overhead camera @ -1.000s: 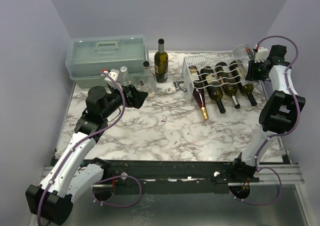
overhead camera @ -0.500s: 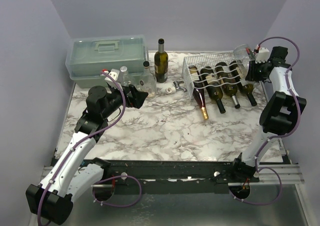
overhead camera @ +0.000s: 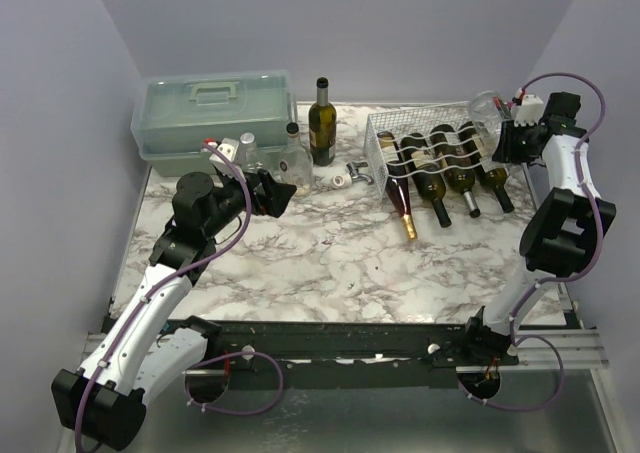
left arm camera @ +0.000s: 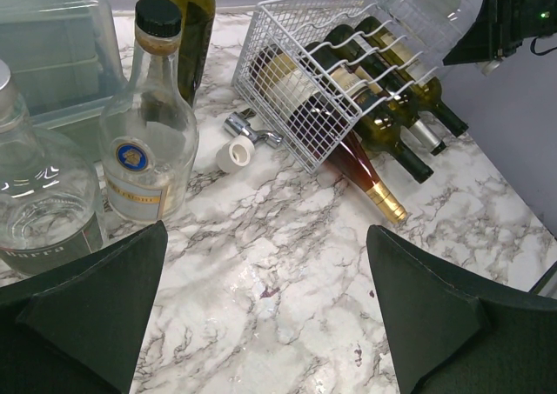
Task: Take the wine bottle off the wine rack
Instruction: Pick up the wine bottle from the wine rack, then place the wine bottle at the center of the board.
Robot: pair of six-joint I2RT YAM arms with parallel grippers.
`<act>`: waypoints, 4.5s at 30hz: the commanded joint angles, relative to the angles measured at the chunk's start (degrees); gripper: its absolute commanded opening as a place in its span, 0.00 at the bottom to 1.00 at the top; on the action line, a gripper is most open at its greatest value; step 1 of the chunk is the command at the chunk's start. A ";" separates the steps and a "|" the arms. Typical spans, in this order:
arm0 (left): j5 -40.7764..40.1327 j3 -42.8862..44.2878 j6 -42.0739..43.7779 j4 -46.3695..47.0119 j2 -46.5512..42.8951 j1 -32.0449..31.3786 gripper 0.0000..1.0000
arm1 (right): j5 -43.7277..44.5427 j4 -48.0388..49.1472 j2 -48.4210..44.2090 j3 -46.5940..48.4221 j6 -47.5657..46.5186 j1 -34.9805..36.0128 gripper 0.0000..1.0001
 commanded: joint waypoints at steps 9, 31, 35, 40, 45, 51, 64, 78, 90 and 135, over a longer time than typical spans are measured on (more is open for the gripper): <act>1.05 -0.67 0.59 0.39 -0.81 0.23 0.99 | -4.21 3.81 -7.53 1.43 0.88 -0.63 0.00; 1.22 -0.67 0.55 0.39 -0.56 0.23 0.99 | -8.52 0.70 -12.76 2.51 0.21 -0.66 0.00; 1.31 -0.67 0.59 0.39 -0.45 0.23 0.99 | -9.86 -0.93 -13.88 3.16 -0.41 -0.65 0.00; 1.31 -0.67 0.59 0.39 -0.47 0.23 0.99 | -11.70 -2.89 -15.40 3.45 -1.47 -0.61 0.00; 1.41 -0.67 0.59 0.39 -0.38 0.23 0.99 | -14.48 -6.11 -16.72 4.35 -3.61 -0.61 0.00; 1.40 -0.67 0.59 0.41 -0.37 0.23 0.99 | -17.90 -10.94 -18.09 6.33 -6.80 -0.61 0.00; 1.39 -0.67 0.59 0.39 -0.10 0.22 0.99 | -22.32 -20.93 -19.13 12.06 -12.80 -0.21 0.00; 1.18 -0.76 0.86 0.30 -0.03 0.21 0.99 | -21.93 -28.60 -19.70 17.60 -20.53 4.56 0.00; 0.73 -0.76 1.21 0.21 -0.10 0.23 0.99 | -15.83 -28.21 -24.49 14.65 -27.48 17.80 0.00; -0.98 -0.67 2.70 -0.40 -0.72 0.22 0.99 | 51.64 -32.58 -17.30 0.73 -54.54 77.23 0.00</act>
